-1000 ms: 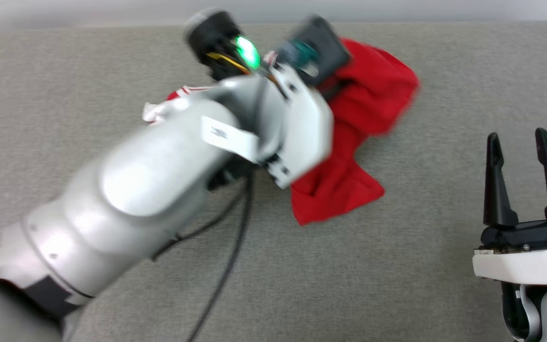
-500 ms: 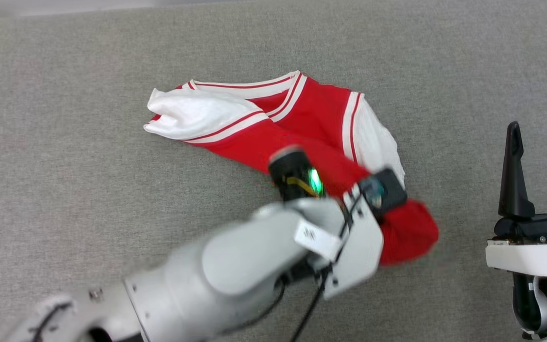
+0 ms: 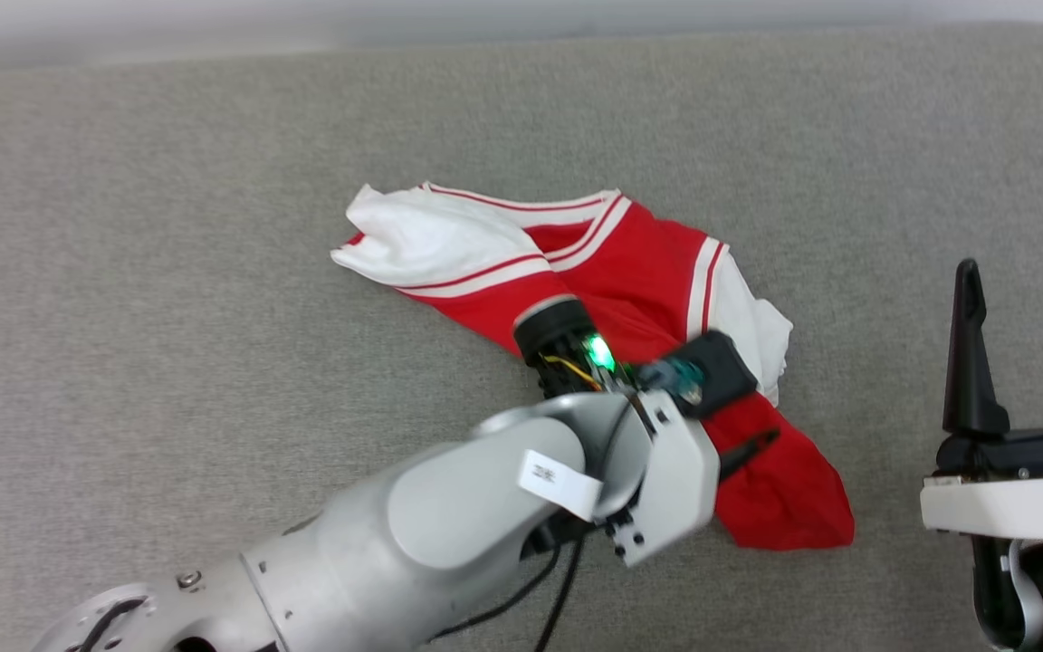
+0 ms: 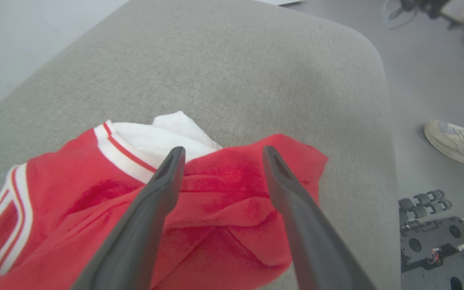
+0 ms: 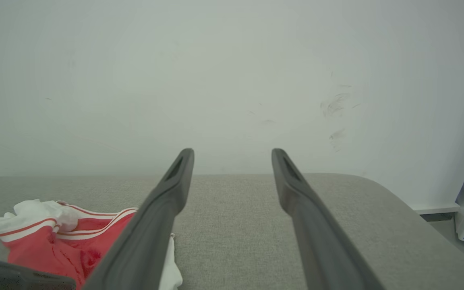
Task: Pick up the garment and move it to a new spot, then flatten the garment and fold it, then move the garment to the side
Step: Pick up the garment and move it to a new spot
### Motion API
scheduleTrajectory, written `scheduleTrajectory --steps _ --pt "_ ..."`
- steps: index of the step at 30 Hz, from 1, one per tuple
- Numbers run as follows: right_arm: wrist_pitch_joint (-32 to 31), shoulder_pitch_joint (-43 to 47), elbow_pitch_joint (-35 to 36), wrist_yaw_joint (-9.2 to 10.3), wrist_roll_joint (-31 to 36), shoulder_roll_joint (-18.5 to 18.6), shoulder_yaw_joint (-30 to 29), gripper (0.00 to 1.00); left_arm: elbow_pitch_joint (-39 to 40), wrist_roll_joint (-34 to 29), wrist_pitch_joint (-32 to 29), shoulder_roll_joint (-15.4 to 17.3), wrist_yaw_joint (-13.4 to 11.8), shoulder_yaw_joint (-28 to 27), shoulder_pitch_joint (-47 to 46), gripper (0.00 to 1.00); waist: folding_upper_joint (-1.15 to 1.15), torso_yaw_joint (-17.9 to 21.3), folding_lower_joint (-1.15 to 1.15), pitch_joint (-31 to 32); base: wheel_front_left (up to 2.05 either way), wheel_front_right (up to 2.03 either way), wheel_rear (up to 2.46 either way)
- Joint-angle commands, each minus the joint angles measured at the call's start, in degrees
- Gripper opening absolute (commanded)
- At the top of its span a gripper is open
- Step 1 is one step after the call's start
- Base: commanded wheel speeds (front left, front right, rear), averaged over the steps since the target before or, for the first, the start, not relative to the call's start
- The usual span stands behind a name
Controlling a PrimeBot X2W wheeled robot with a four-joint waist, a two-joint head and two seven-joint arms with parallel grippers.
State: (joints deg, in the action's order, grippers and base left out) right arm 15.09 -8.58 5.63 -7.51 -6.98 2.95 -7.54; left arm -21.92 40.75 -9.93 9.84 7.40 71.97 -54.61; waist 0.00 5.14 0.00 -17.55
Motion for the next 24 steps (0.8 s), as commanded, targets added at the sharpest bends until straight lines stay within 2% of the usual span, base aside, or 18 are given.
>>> scheduleTrajectory --steps 1,2,3,10,15,18,21,24 --pt "0.12 0.91 -0.22 0.04 0.34 -0.14 -0.14 1.00 -0.62 0.06 2.25 -0.03 -0.05 -1.01 -0.52 1.00 0.00 -1.07 0.00 2.04 0.00 0.00 0.00" --pt "0.12 1.36 -0.35 0.04 0.50 -0.14 -0.14 1.00 -1.00 0.34 4.55 -0.09 -0.54 -2.13 -0.09 1.00 0.00 -1.40 0.00 2.77 0.00 0.00 0.00" --pt "0.12 2.84 -0.99 0.04 0.71 -0.15 0.06 1.00 -1.77 -0.15 10.65 0.88 -3.13 -4.98 1.68 1.00 0.00 -2.53 0.00 4.95 0.00 0.00 0.00" --pt "0.12 5.75 -2.50 0.04 0.67 -0.14 0.60 1.00 -1.54 -0.82 22.33 5.37 -12.22 -11.49 7.26 1.00 0.00 -4.85 0.00 8.94 0.00 0.00 0.00" --pt "0.12 7.58 -3.35 0.04 0.62 -0.13 0.95 1.00 0.69 -1.61 24.94 9.28 -19.06 -17.56 13.68 1.00 0.00 -6.07 0.00 11.18 0.00 0.00 0.00" --pt "0.12 8.42 -3.81 0.04 0.80 -0.13 1.09 1.00 4.35 -4.23 25.20 11.00 -22.81 -22.25 17.80 1.00 0.00 -6.85 0.00 12.16 0.00 0.00 0.00" --pt "0.12 9.09 -4.49 0.04 0.81 -0.13 1.29 1.00 8.63 -7.34 25.17 12.27 -25.79 -28.32 23.61 1.00 0.00 -7.47 0.00 13.03 0.00 0.00 0.00" --pt "0.12 9.65 -5.05 0.04 0.41 -0.13 1.45 1.00 12.72 -10.63 25.18 12.15 -27.59 -33.94 29.21 1.00 0.00 -8.03 0.00 13.79 0.00 0.00 0.00"
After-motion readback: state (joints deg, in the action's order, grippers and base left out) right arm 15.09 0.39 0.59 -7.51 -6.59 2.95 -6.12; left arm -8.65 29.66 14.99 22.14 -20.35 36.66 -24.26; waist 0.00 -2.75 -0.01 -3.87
